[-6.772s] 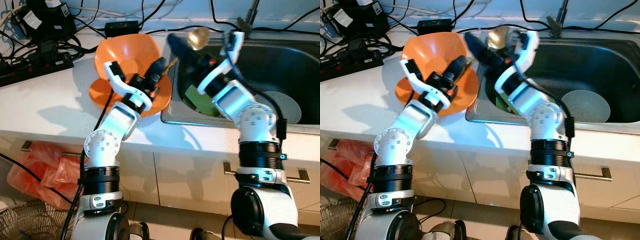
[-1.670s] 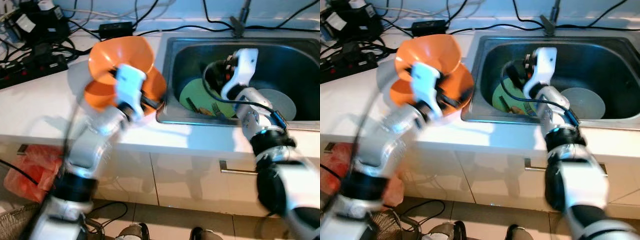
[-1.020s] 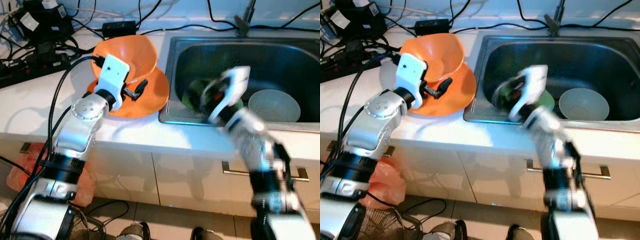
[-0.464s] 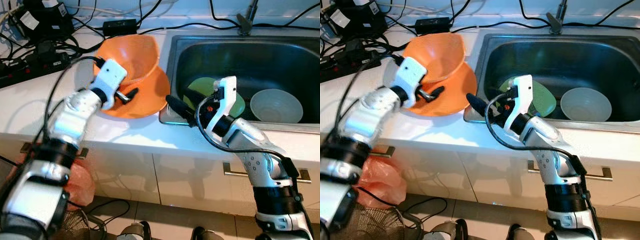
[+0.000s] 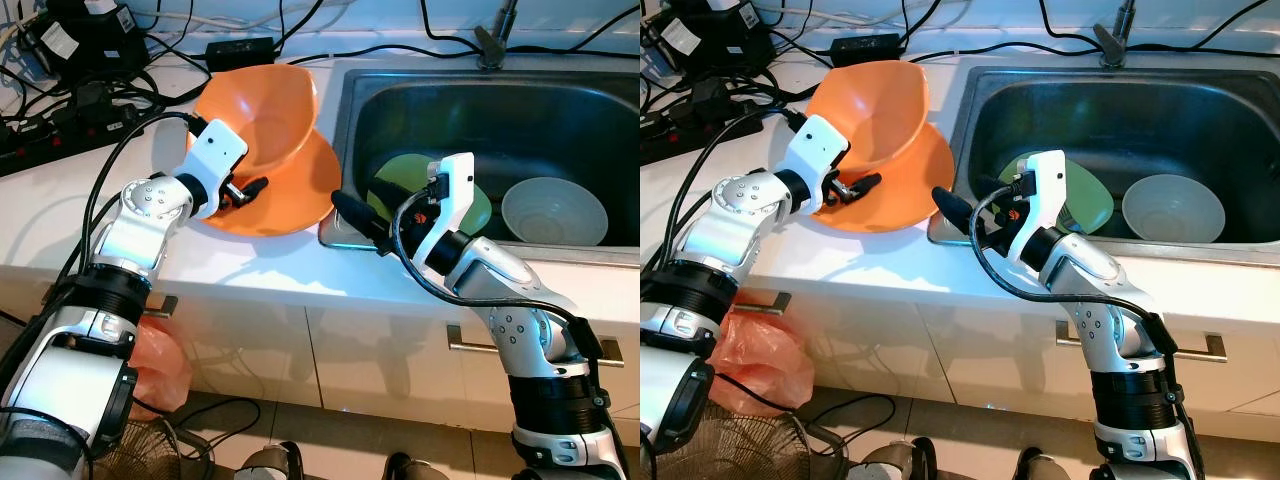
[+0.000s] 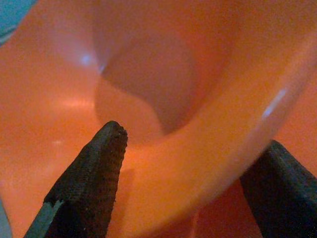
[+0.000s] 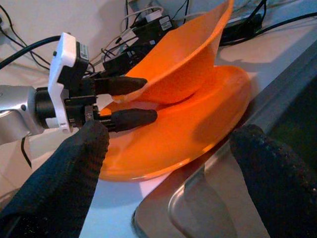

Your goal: Kitchen organization

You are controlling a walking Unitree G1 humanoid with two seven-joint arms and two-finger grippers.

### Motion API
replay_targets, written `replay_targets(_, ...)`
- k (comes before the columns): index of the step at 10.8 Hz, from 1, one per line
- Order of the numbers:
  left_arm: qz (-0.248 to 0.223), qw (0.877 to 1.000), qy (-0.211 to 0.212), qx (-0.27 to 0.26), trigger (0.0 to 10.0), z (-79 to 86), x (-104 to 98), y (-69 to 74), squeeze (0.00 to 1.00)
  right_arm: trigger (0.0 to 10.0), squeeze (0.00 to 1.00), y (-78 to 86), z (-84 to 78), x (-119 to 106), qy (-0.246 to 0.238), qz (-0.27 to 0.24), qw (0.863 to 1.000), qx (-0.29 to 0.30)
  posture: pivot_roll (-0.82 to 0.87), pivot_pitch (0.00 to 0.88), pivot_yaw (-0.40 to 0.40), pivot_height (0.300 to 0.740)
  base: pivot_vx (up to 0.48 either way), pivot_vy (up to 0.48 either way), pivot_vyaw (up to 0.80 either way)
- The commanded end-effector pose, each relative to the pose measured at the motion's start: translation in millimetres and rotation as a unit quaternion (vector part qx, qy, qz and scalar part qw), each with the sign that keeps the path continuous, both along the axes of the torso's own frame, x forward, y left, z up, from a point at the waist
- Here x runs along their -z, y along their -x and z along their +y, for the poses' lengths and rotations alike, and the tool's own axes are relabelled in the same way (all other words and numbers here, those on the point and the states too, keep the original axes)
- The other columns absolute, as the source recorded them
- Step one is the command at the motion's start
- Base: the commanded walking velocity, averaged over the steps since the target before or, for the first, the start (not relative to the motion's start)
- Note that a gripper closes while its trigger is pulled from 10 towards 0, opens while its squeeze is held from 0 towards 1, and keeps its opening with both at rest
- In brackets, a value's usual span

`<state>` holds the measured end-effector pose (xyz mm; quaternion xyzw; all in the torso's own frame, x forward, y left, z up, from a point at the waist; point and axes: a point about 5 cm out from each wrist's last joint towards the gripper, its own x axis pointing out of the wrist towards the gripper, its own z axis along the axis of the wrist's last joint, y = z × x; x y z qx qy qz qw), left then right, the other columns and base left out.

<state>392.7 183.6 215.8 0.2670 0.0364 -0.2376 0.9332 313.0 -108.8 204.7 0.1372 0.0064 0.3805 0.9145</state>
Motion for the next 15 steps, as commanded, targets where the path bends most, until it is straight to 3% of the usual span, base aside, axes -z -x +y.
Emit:
replay_targets(1, 0.004, 1.0, -0.001, 0.002, 0.0, 4.0, -1, -1.0, 0.0, 10.0, 0.0, 2.4, 1.9, -2, -0.003, -0.001, 1.0, -0.004, 0.04, 0.138, 0.119, 0.74, 0.0, 0.0, 0.0)
replay_targets(13, -0.026, 0.999, -0.012, 0.028, 0.0, -0.8, -1, -0.7, 0.0, 10.0, 0.0, -4.3, -0.9, -1, -0.003, 0.005, 1.0, 0.012, 0.04, 0.133, 0.118, 0.74, 0.0, 0.0, 0.0)
replay_targets(15, -0.058, 0.997, -0.018, 0.037, 0.0, -7.4, -2, 0.9, 0.0, 10.0, 0.0, -5.2, -1.5, 0, -0.006, 0.009, 1.0, 0.016, 0.04, 0.133, 0.118, 0.74, 0.0, 0.0, 0.0)
